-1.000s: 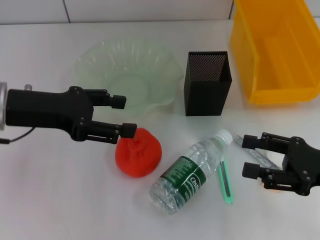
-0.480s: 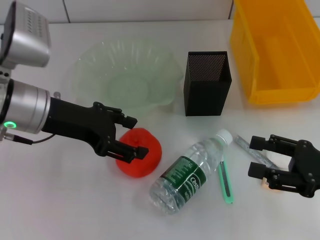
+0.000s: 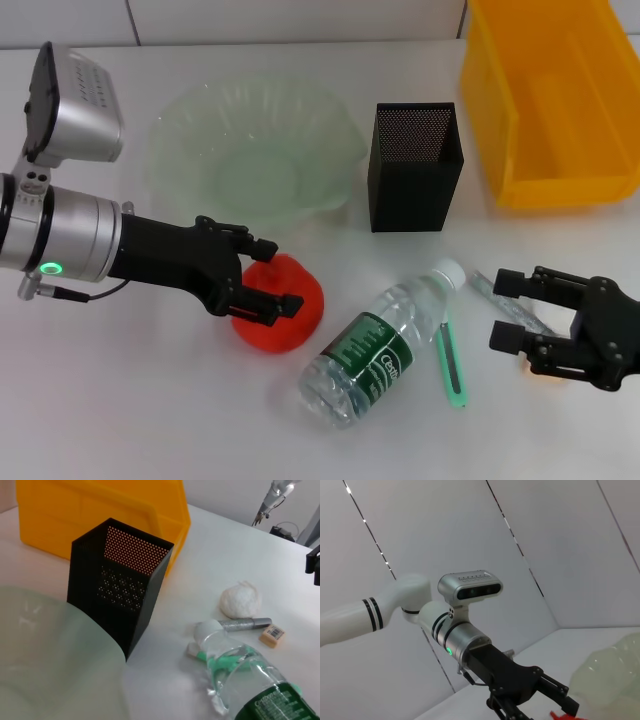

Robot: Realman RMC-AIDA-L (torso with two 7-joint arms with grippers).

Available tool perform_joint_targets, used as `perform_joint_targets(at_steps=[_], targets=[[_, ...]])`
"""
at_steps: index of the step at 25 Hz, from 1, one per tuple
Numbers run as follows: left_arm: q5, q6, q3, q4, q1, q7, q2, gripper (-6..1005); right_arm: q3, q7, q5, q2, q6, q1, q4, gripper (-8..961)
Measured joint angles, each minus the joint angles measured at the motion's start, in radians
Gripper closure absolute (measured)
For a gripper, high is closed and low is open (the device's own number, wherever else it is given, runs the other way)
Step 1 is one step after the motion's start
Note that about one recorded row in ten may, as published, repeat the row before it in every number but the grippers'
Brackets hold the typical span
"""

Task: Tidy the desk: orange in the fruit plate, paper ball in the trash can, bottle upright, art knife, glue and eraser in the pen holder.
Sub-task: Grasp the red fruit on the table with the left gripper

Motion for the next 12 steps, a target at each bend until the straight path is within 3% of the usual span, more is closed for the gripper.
perform_joint_targets(at_steps=[12], targets=[[-0.046,-0.067,0.006,-0.066,0.003,0.028,0.0,192,-0.001,0.0,0.0,0.001,0.0,0.023,0.001,203]])
